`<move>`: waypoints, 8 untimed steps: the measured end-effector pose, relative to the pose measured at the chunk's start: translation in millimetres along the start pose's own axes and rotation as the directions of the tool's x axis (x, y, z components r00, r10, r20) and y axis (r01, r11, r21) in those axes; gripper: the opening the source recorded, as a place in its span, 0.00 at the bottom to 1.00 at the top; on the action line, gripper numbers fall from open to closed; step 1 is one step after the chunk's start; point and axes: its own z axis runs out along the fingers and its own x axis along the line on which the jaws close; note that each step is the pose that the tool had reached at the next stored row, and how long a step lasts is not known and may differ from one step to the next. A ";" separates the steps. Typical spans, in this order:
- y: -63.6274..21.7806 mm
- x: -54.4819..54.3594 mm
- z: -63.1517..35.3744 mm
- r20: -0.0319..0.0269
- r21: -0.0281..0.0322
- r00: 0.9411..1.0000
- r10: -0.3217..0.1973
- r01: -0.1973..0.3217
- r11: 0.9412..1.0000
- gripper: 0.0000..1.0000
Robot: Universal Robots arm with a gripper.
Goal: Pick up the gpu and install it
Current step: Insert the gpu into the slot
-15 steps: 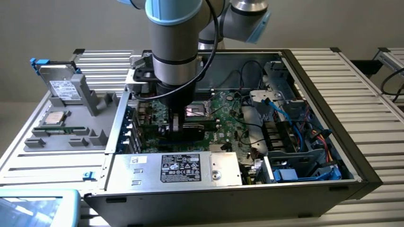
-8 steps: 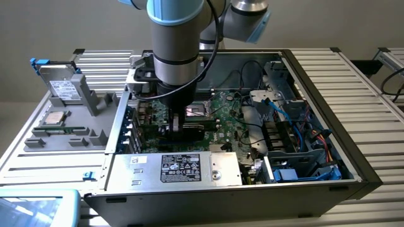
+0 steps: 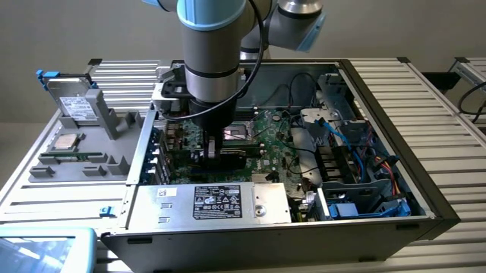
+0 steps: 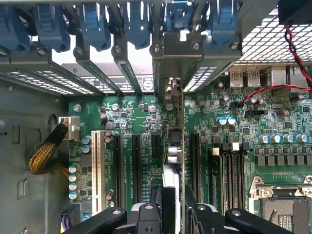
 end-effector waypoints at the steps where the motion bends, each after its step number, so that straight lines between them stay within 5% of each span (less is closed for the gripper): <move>1: 0.0 -0.2 0.2 0.000 0.000 1.000 0.000 0.000 1.000 0.28; 8: 0.1 -0.7 0.2 -0.001 0.000 1.000 0.000 0.000 1.000 0.28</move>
